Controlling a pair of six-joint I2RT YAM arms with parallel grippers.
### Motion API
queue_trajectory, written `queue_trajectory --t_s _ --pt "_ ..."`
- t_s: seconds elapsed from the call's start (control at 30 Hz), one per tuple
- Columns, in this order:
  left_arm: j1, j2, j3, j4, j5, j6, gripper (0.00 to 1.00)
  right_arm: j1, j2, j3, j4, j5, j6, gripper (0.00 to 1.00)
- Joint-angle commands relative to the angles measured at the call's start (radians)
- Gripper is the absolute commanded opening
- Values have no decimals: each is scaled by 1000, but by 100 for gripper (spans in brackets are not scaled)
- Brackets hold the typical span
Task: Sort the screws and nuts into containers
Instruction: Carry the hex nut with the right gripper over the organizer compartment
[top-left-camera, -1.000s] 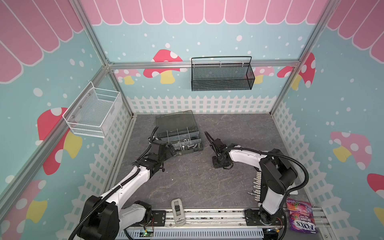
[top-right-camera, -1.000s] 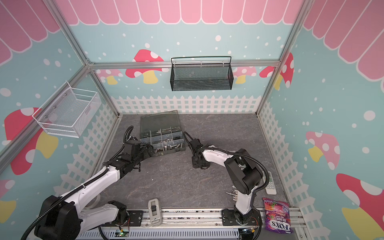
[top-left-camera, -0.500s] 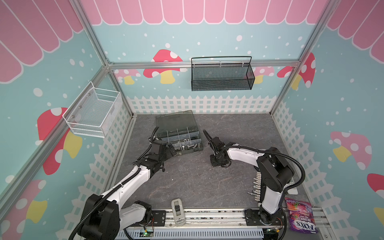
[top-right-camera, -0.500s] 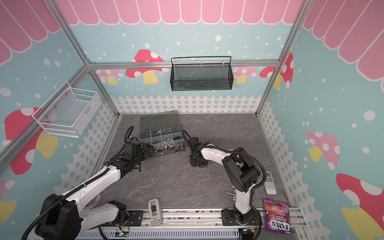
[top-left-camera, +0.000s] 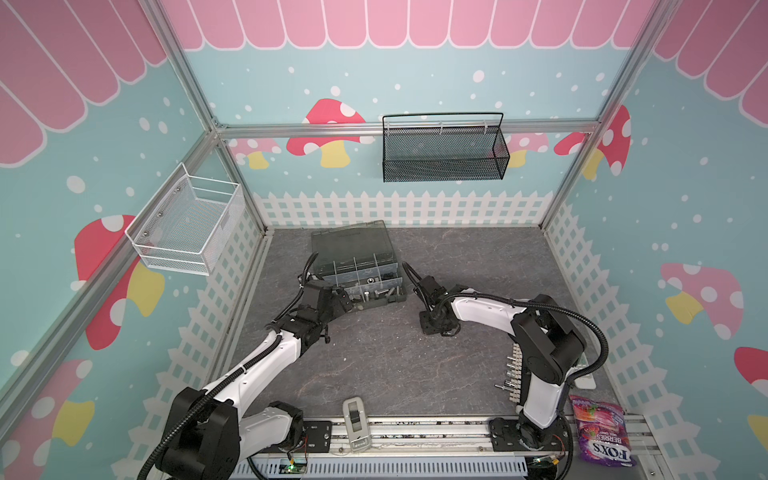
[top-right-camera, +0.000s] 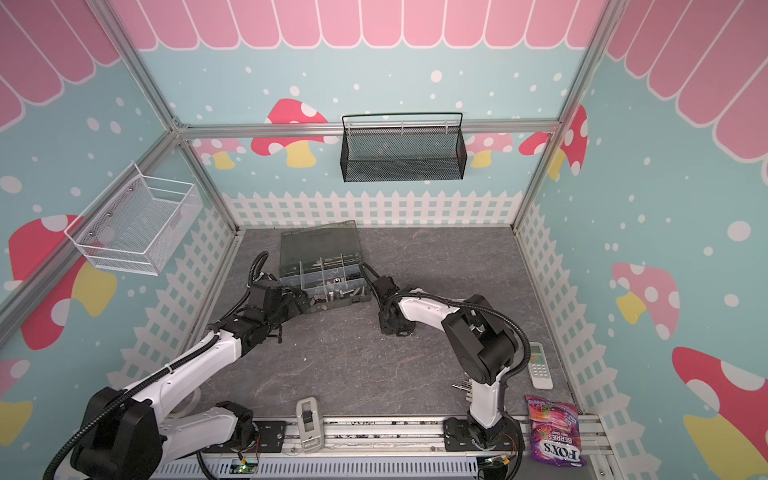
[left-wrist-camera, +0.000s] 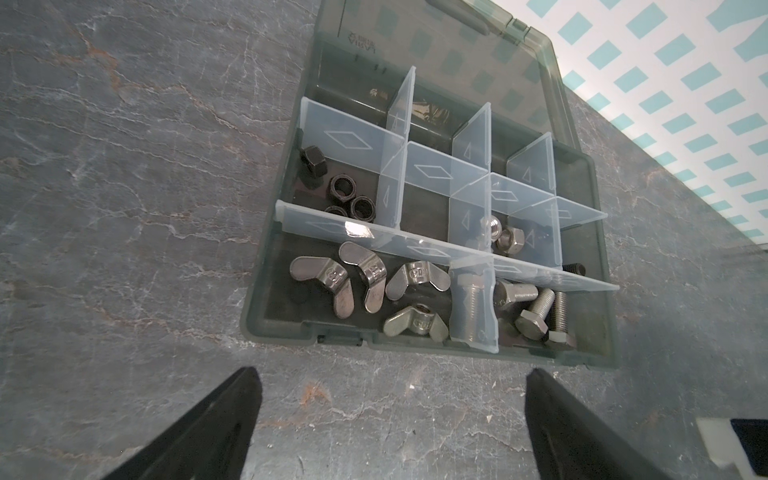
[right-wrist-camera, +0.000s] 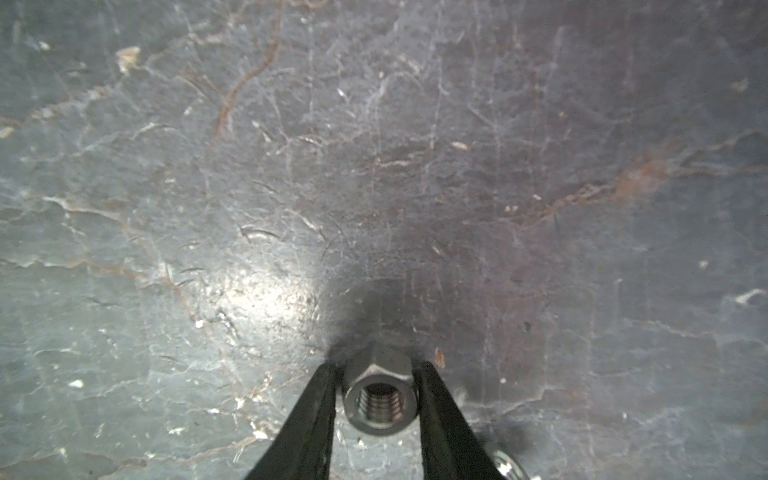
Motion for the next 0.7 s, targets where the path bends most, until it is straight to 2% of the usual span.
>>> queue_trajectory --t_s 0.0,0.13,0.43,0.67 --pt "6 6 -1 11 0 -20 100 14 41 -1 -67 8 10 30" --pt "7 6 -2 12 0 -18 100 21 81 15 -67 9 6 22" --pt "6 -4 -10 11 -10 -18 100 38 57 94 -33 -7 -29 11" --pt "7 -10 -13 10 -11 -18 100 54 18 197 17 -19 -65 10"
